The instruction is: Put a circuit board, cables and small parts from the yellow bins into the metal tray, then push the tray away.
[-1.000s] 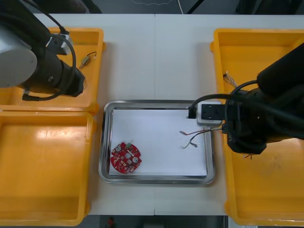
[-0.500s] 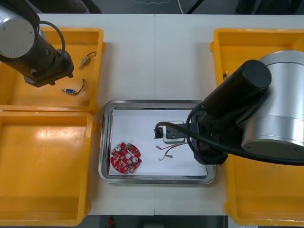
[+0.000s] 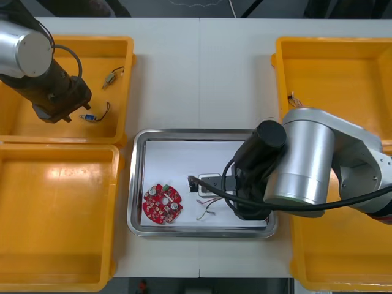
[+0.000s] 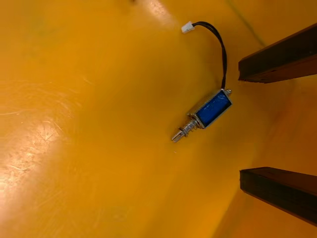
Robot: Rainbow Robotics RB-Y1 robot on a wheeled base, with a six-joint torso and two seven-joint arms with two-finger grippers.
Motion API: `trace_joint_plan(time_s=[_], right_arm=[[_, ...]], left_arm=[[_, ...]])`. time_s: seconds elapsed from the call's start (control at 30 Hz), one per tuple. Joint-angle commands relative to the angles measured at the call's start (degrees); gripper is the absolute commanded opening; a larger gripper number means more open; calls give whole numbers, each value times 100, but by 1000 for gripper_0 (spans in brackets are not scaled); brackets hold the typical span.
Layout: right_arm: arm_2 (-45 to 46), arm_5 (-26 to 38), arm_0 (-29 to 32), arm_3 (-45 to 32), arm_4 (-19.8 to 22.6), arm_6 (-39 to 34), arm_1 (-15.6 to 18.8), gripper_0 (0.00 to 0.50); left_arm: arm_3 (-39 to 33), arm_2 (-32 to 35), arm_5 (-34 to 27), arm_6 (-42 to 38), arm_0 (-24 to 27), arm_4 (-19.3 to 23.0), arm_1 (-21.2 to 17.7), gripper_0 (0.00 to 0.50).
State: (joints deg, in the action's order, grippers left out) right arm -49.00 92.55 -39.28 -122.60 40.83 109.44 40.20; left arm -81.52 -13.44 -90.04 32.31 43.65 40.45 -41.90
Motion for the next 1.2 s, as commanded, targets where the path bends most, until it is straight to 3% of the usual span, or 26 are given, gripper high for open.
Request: trace_joint_plan(time_s=[0.03, 0.27, 0.5, 0.57, 0.6, 0.63, 0.9, 0.93, 0.97, 1.0, 1.03, 1.2], right_arm=[[-434, -361, -150, 219, -216, 297, -171, 0], [-672, -836, -150, 632, -356, 306, -285, 0], [-689, -836, -150, 711, -374, 288, -311, 0], [-689, -818, -150, 711, -418, 271, -303, 260], [-689, -827, -150, 711, -435, 271, -311, 418], [-689, -818, -150, 711, -444, 262, -329, 500], [-470, -713, -150, 482, -497, 262, -338, 500], [-382, -633, -150, 421, -479, 271, -355, 500], [-276, -528, -150, 368, -462, 279, -373, 500], [-215, -466, -150, 350, -453, 279, -390, 500], [-83, -308, -150, 289, -418, 279, -443, 500], [409, 404, -309, 25, -295, 236, -681, 500]], left_arm=[[207, -220, 365, -498, 390, -125, 121, 500], [479, -484, 778, -630, 398, -309, 262, 500], [708, -747, 1015, -656, 390, -336, 279, 500], [734, -756, 1015, -656, 390, -309, 288, 500], [743, -756, 1015, -665, 390, -301, 297, 500], [761, -756, 1015, -674, 390, -292, 314, 500], [813, -1029, 1103, -717, 390, -371, 341, 500], [822, -1081, 1121, -735, 390, -362, 341, 400], [831, -1125, 1138, -744, 390, -344, 341, 264], [831, -1152, 1147, -744, 390, -353, 341, 189], [822, -1169, 1156, -753, 390, -344, 341, 4], [752, -1081, 1129, -700, 381, -292, 332, 0]])
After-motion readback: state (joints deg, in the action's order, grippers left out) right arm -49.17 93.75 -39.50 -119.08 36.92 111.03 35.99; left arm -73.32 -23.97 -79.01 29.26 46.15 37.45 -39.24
